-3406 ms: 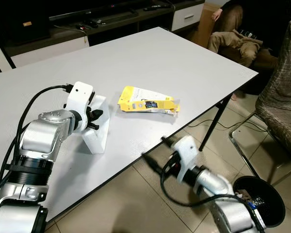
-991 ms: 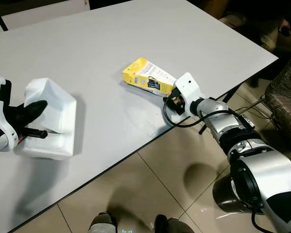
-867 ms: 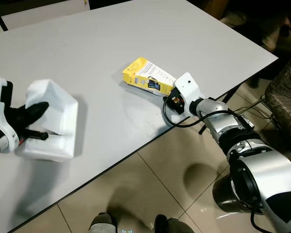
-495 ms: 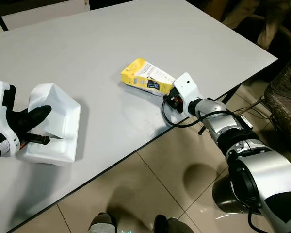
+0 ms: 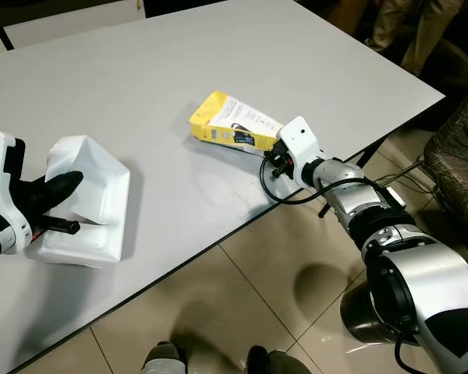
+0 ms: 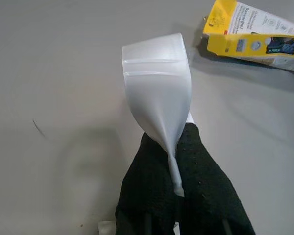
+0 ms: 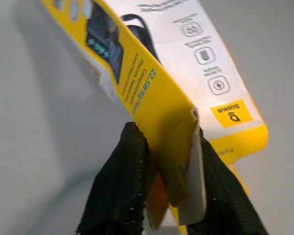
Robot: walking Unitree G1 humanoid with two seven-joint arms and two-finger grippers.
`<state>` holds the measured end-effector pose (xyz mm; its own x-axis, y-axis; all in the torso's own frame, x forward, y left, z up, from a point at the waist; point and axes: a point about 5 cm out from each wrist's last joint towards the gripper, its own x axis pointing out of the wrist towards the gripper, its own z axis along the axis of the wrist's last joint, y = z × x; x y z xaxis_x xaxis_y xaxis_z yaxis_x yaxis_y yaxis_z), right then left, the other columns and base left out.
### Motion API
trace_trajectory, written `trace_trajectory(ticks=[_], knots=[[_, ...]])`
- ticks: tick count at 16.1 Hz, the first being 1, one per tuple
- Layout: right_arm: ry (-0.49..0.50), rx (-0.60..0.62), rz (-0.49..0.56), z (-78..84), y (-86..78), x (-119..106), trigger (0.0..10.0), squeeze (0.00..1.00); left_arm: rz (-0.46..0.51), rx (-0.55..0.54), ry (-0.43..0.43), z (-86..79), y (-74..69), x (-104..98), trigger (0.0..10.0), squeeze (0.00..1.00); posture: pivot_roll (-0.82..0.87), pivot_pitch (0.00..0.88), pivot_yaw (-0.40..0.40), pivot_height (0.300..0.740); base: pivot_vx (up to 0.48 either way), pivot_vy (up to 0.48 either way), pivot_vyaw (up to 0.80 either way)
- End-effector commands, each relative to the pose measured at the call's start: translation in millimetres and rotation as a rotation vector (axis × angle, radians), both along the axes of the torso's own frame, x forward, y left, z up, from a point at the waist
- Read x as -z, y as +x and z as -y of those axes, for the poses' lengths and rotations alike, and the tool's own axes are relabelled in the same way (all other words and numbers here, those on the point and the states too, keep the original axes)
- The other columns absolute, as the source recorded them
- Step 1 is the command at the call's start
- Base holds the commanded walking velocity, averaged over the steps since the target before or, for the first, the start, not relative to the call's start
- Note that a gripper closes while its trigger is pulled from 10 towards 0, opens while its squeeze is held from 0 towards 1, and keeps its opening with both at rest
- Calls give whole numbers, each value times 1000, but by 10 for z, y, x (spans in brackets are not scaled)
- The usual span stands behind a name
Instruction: Picking trash to rubbish bin
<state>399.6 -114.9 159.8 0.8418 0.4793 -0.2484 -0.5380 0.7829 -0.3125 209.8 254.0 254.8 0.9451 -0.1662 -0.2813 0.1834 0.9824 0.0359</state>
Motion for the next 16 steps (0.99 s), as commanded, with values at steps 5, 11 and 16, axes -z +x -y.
trace_trajectory(ticks=[5, 11, 16], knots=[[196, 73, 31, 139, 32, -108, 0, 0, 13, 41, -91, 206, 143, 232, 0, 0, 251, 70, -115, 740, 0, 0, 0], [356, 151, 205, 384, 44, -330, 0, 0, 16, -13, -212, 499, 573, 679, 0, 0, 87, 0, -75, 740, 0, 0, 0], [325, 252, 274, 595, -320, 49, 0, 0, 52, 27, -199, 841, 672, 936, 0, 0, 32, 1, -46, 740, 0, 0, 0]])
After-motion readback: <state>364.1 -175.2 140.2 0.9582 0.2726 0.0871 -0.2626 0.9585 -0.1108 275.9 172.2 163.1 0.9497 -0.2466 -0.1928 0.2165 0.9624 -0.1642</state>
